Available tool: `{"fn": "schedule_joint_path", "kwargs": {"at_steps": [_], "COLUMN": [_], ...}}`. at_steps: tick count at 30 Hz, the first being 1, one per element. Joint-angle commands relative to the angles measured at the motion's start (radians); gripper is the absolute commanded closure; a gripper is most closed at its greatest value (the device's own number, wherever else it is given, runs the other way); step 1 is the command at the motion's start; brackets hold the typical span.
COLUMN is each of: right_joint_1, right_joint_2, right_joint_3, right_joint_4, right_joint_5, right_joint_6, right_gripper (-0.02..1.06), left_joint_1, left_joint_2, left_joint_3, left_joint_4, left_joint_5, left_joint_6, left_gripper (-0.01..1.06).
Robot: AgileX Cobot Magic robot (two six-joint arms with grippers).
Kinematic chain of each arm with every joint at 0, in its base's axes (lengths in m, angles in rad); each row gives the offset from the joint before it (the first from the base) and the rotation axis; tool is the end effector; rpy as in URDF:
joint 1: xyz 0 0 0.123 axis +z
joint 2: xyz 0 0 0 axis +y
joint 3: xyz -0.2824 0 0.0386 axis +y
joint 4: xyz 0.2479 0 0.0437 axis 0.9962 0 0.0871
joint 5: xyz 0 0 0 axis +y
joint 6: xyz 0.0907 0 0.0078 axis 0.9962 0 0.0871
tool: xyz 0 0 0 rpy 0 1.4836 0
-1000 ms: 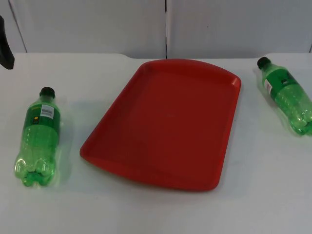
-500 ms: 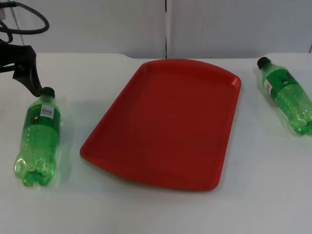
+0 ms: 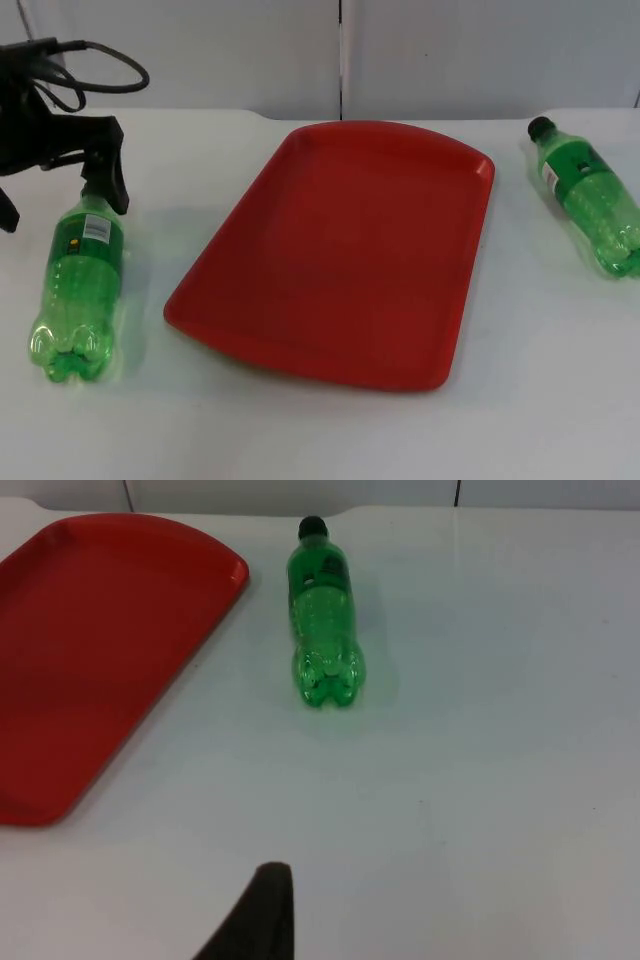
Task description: Place the bottle upright on the tray.
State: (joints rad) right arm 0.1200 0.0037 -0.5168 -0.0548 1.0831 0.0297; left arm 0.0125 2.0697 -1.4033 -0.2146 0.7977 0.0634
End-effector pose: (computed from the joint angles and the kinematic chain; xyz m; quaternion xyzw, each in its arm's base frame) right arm -0.0066 -0.0052 0.2801 -0.0371 0.8545 0.0114 0.5180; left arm 0.4093 -0.0088 0.1455 -0.0418 0.9910 -0.0798 0.0993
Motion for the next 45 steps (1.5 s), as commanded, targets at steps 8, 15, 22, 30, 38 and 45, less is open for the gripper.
{"fn": "schedule_joint_path", "kwargs": {"at_steps": [8,15,22,30,38,45], "right_joint_1": [-0.007,-0.007,-0.007,-0.007,-0.007,-0.007], "right_joint_2": [-0.004,-0.004,-0.004,-0.004,-0.004,-0.004], "right_joint_3": [0.001,0.001,0.001,0.001,0.001,0.001], "right_joint_4": [0.001,0.001,0.001,0.001,0.001,0.001], "right_joint_5": [-0.006,-0.006,-0.006,-0.006,-0.006,-0.006], "right_joint_6": [0.0,0.0,0.0,0.0,0.0,0.0], "right_gripper": [-0.01,-0.01,-0.01,-0.01,-0.01,-0.01], "left_joint_1": [-0.002,-0.002,-0.002,-0.004,-0.004,-0.004], "left_joint_2": [0.078,0.103,0.159,0.204,0.233,0.234], "left_joint_3": [-0.011,-0.011,-0.029,-0.04,-0.04,-0.04], "left_joint_4": [0.022,0.016,-0.002,-0.011,-0.006,-0.006], "left_joint_5": [-0.032,-0.079,-0.115,-0.147,-0.15,-0.148], "left_joint_6": [-0.079,-0.095,-0.095,-0.092,-0.074,-0.072], "left_gripper": [0.0,0.0,0.0,0.0,0.0,0.0]}}
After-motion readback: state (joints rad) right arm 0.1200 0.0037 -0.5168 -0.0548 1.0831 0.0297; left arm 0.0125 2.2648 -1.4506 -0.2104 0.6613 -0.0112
